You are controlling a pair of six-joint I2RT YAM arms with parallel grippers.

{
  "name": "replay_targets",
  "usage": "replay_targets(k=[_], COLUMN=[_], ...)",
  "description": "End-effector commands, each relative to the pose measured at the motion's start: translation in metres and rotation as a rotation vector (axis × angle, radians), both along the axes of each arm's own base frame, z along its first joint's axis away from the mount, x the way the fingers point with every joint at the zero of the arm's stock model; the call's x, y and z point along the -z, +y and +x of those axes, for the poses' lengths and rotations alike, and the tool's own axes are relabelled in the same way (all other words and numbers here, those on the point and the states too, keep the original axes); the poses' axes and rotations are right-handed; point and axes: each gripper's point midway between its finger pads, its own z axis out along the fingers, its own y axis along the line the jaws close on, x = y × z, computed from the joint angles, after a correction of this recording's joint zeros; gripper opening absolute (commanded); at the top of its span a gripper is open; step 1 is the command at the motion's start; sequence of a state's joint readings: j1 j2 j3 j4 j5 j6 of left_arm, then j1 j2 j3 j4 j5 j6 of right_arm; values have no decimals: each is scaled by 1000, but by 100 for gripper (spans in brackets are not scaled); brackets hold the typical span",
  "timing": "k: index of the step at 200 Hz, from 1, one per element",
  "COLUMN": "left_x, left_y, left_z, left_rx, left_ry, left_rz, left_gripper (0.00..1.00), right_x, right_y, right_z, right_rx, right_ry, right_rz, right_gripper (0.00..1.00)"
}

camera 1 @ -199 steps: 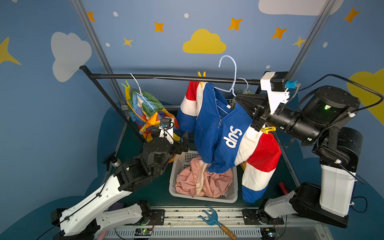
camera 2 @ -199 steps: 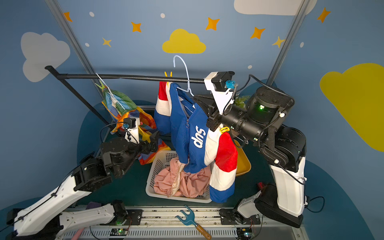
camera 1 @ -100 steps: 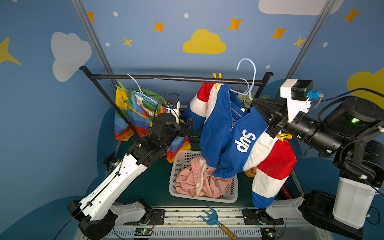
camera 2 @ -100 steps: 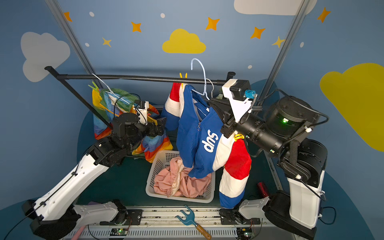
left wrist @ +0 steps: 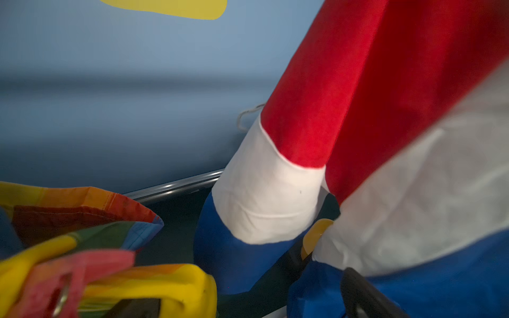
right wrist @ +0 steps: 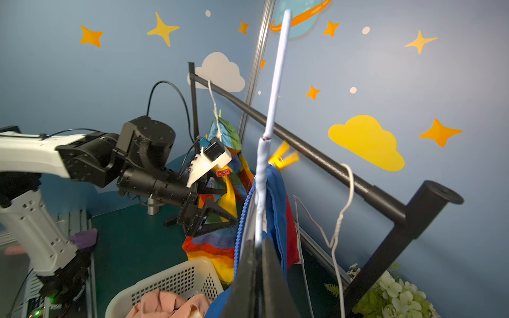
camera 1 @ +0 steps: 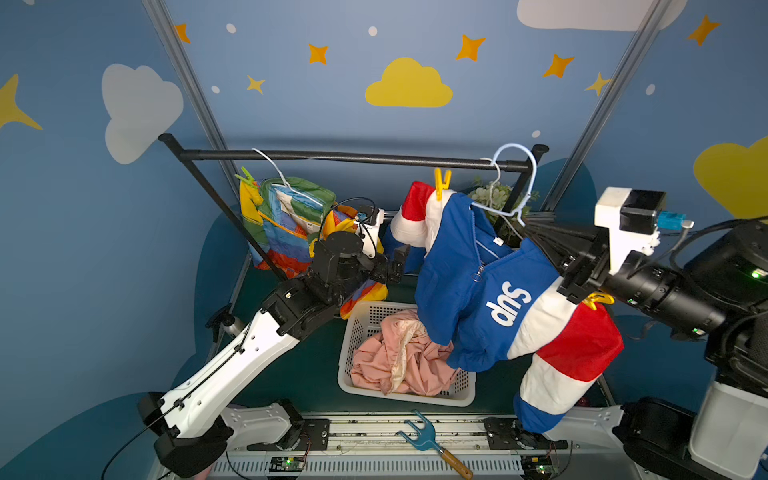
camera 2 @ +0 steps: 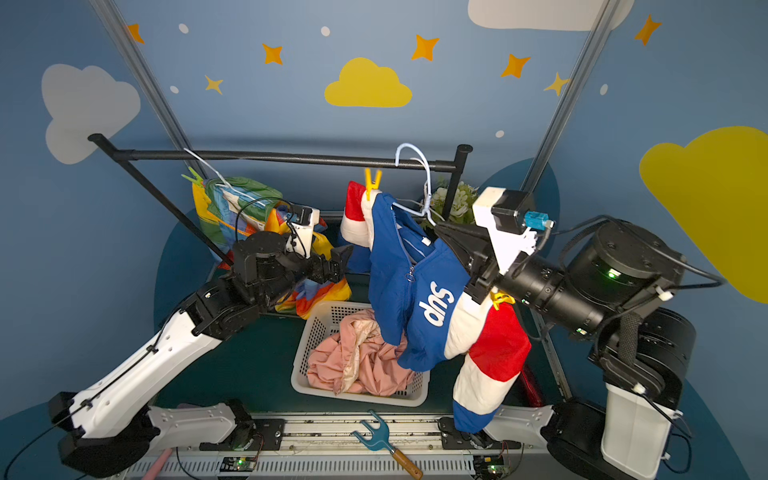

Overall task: Remove the clothespins securing jackets to the hanger
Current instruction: Adjust the jacket in the basket.

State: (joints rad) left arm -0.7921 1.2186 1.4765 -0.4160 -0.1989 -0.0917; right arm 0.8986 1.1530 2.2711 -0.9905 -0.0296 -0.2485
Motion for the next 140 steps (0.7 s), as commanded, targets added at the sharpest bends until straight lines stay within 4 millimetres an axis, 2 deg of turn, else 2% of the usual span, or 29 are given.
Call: replay_targets(k=[1,19,46,72,114,140], left_x=[-15,-13,-19,-15,-7,-8], left_y=[-13,-17,-26,-29,-19,-12], left_z=[-9,-18,-37,-51,-56,-64], left_rx=[75,91,157,181,144,129], left_ry=[-21,-34,-72,-64,-55,-55], left_rz=[-24,-19,-59,-40,-47,-47], left_gripper=[100,100,100,100,100,100], right_x=[-44,-40,-16,-13,1,1], right_y=[-28,-36,-27,-24,-1,13], right_z=[-41,-52,-44,-46,-33,-27], right_rx=[-84,-103,-98,-123,-146,-172], right_ry=[-157,-164,-121,-118,-67,-50], right_rz=[149,152,86,110,70,82], right_gripper=[0,0,0,0,0,0])
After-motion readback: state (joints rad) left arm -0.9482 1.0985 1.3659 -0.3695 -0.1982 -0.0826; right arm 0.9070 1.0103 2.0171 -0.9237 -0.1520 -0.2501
